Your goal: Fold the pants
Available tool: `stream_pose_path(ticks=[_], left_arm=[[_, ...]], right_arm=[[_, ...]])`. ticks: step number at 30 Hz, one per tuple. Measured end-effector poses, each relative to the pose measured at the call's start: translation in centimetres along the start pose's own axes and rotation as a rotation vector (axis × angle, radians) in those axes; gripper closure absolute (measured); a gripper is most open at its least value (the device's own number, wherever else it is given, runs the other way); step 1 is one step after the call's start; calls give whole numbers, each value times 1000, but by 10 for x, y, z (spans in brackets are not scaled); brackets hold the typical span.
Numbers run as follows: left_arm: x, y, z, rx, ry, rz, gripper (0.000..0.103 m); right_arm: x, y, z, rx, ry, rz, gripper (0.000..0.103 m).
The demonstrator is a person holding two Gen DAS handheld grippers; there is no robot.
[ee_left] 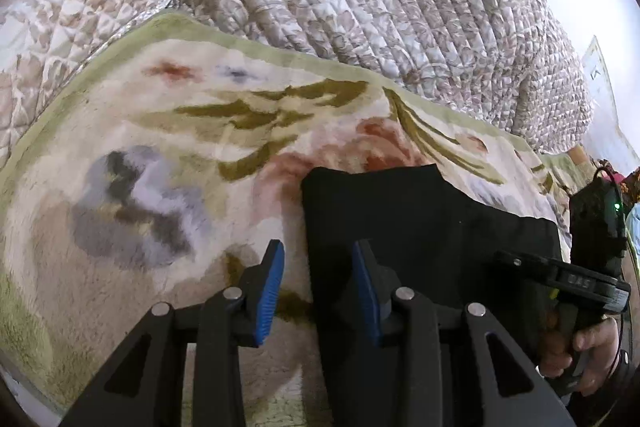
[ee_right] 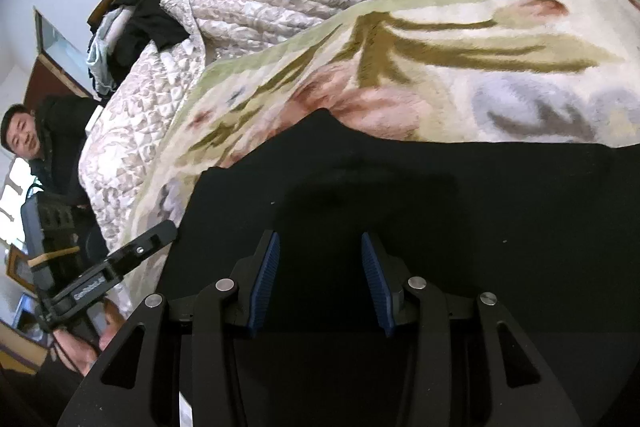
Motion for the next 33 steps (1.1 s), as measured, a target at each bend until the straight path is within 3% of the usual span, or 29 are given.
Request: stream_pose_path(ticks=[3,8,14,15,16,23,26,29,33], left_arm=[[1,-2,2,-12,-6,0,65],[0,2,3,-14,-6,9,65],[-3,8,2,-1,9,17,65],[-4,8,1,1,12,16,65],[-5,8,1,2,17,11,65],[-10,8,0,9,31,19,65],[-7,11,4,11,11,26,65],[-9,14,3,28,18,25,65],[-15,22,-6,31,38,41,65]], right_arm=[[-4,-4,7,37,-8,-57,60],[-3,-7,11,37,-17,-63,62],[7,-1,1,46,6,-29,78],[6,1,1,53,9,-24,93],[3,2,2,70,14,-29,99],[-38,-10,7,65,100,-11,99],[-29,17,17,140,62,39,99],[-30,18,16,156,63,30,95],[-63,15,-1,73,160,162,92]])
Point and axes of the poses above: each gripper's, at about its wrist camera, not at the fingertips, and x roughly the way its jaws point, y to its right, z to its underside, the point moved 9 cm from there along x, roughly the way its jaws point, and after that the axes turned 11 degrees about -z, right-handed, at the moved point
